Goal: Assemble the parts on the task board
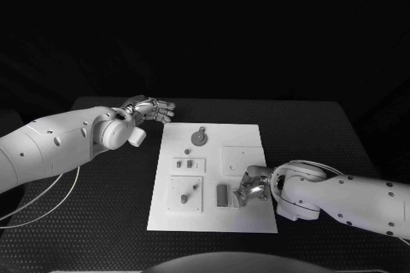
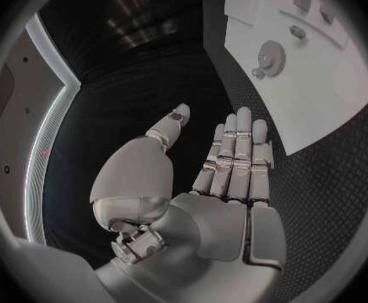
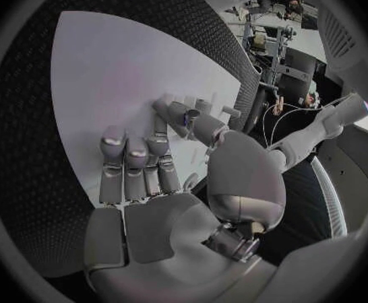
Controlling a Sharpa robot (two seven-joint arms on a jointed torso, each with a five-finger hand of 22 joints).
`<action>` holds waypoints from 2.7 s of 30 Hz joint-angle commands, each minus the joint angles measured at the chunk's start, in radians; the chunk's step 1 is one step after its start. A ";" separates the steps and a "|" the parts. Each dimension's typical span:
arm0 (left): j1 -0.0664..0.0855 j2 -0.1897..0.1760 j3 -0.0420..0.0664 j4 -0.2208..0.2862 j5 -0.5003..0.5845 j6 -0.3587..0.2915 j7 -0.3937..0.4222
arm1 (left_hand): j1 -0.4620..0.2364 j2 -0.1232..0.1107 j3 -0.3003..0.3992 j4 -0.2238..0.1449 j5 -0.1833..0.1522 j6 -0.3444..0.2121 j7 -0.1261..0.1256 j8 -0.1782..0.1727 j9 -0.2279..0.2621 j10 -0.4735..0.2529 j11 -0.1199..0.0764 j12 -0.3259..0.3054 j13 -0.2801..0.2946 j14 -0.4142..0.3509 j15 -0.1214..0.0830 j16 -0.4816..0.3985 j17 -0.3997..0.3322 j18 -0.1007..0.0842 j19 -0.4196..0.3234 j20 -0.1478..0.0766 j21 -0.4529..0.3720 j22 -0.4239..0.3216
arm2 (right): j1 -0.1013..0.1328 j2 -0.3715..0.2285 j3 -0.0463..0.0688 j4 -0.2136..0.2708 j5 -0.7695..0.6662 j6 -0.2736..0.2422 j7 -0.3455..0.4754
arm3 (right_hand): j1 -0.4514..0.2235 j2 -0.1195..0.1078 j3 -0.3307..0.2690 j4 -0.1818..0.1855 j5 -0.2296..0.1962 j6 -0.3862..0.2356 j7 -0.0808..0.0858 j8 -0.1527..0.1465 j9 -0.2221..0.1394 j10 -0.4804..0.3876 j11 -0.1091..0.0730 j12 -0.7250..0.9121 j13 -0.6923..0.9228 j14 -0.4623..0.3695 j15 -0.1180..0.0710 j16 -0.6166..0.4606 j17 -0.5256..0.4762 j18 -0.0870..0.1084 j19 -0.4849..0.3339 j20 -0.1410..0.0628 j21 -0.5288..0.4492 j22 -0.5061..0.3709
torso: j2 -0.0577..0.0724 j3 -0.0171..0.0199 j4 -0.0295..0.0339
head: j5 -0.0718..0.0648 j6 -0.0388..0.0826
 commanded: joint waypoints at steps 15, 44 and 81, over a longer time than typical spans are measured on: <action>0.001 0.003 0.000 0.002 -0.005 0.020 0.001 | -0.002 0.000 0.000 -0.001 -0.002 -0.002 -0.005 0.004 -0.001 -0.003 0.001 0.001 -0.002 0.006 -0.002 -0.006 0.002 0.018 0.004 0.000 -0.005 0.002 | -0.004 0.000 -0.004 0.001 0.045 0.059 0.016 | -0.095 -0.037 -0.012 0.080 -0.054 0.006 0.001 0.011 -0.016 -0.001 -0.006 -0.008 0.014 -0.006 -0.006 -0.007 0.011 0.030 -0.002 -0.001 0.008 -0.005 | 0.000 0.0018 -0.0015 | 0.001 -0.002; 0.001 0.001 0.000 0.002 -0.009 0.027 -0.005 | -0.002 -0.001 -0.001 -0.001 -0.001 -0.003 -0.004 0.004 -0.002 -0.005 0.002 0.000 -0.003 0.006 -0.002 -0.008 0.004 0.018 0.004 0.000 -0.006 0.003 | -0.004 0.001 -0.004 0.009 0.044 0.021 0.040 | -0.122 -0.044 -0.010 0.112 -0.097 0.008 -0.001 0.015 -0.021 -0.002 -0.007 -0.010 0.020 -0.006 -0.008 -0.009 0.015 0.030 -0.003 -0.004 0.010 -0.008 | 0.000 0.0008 -0.0013 | 0.002 0.004; 0.001 0.002 0.000 0.000 -0.013 0.030 -0.008 | -0.003 0.000 -0.001 0.001 -0.001 -0.002 -0.005 0.006 -0.002 -0.006 0.003 0.000 -0.003 0.007 -0.002 -0.010 0.007 0.017 0.005 0.000 -0.008 0.004 | -0.004 0.001 -0.004 0.012 0.036 0.008 0.062 | -0.156 -0.097 -0.016 0.161 -0.186 0.004 -0.001 0.020 -0.029 -0.003 -0.008 -0.016 0.030 -0.004 -0.012 -0.016 0.021 0.030 -0.002 -0.011 0.013 -0.016 | 0.000 0.0005 -0.0017 | 0.004 0.000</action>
